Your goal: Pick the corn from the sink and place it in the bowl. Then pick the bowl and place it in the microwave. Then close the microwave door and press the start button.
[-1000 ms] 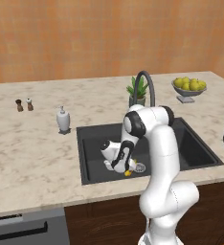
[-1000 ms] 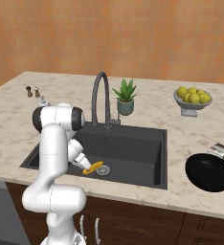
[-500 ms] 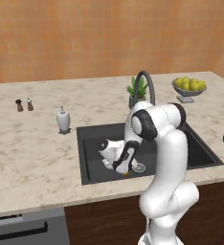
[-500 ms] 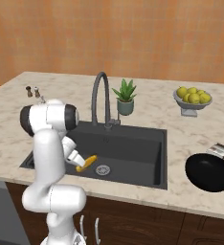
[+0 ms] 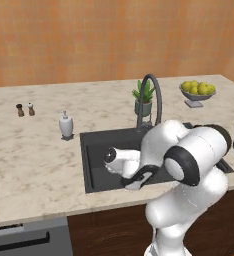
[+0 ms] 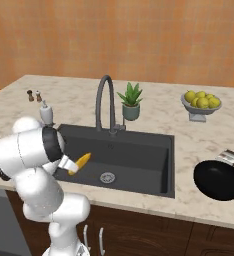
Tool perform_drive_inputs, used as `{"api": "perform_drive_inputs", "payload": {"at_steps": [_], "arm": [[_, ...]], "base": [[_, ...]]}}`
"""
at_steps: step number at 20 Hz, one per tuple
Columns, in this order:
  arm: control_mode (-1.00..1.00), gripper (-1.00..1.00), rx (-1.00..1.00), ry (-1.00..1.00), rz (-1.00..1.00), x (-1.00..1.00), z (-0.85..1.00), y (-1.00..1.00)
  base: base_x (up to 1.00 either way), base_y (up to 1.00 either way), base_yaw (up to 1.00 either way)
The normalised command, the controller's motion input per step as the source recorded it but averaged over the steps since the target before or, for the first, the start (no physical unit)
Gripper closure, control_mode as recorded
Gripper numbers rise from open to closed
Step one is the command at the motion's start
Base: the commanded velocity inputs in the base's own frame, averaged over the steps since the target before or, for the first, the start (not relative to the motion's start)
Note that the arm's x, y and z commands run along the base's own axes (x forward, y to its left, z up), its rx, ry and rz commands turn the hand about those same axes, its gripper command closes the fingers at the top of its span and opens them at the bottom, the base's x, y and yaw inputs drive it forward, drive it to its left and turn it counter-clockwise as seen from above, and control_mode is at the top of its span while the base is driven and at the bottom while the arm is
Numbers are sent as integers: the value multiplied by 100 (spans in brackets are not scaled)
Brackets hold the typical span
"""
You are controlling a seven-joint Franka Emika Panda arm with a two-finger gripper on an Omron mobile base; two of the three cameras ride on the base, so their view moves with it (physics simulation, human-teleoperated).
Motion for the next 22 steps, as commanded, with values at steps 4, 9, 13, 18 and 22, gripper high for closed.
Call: {"api": "perform_drive_inputs", "payload": {"at_steps": [4,9,13,18,22], "arm": [[-100,100,0,-2,3,-37,100,22],[-100,100,0,0,1,-42,100,18],[-100,100,0,0,2,-55,100,17],[-100,100,0,0,3,-70,100,7],[-100,100,0,0,5,-88,100,-1]], "base": [[0,0,0],[0,0,0],[0,0,0],[0,0,0],[0,0,0]]}}
